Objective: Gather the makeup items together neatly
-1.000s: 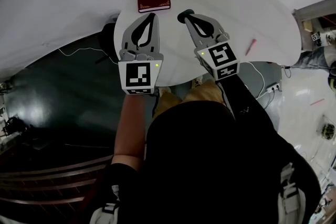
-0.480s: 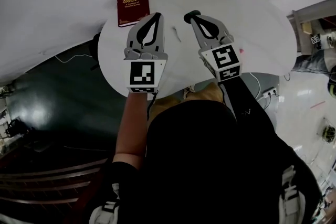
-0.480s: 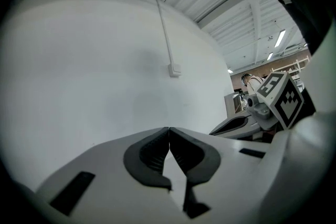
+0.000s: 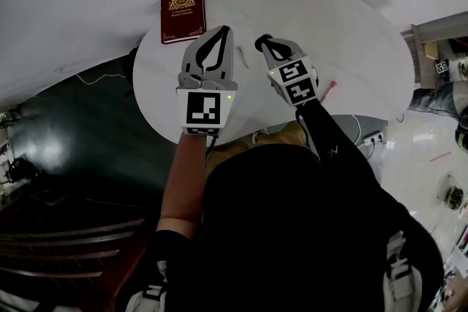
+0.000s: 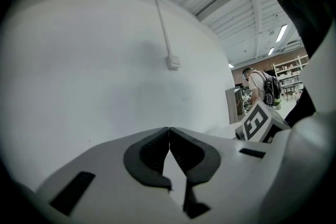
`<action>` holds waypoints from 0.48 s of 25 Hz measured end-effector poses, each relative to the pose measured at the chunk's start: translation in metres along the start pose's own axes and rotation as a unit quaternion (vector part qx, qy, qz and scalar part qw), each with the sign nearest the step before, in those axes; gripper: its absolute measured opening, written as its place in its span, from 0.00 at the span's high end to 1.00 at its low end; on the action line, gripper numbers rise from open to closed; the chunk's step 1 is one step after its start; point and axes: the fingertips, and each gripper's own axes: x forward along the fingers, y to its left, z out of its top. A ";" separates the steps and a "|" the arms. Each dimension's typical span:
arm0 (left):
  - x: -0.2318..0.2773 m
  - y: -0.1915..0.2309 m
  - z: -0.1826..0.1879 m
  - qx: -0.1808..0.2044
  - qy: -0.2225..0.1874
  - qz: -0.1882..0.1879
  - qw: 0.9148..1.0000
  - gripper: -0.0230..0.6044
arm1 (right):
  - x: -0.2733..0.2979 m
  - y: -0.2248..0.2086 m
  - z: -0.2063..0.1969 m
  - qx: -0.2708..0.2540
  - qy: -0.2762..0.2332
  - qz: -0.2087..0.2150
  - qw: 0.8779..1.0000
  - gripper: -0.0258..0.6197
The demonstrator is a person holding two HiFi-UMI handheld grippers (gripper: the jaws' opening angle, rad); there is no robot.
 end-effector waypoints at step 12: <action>-0.013 0.023 -0.031 0.000 0.038 0.028 0.999 0.95 | 0.065 -0.023 -0.108 0.030 0.154 -0.017 0.987 0.95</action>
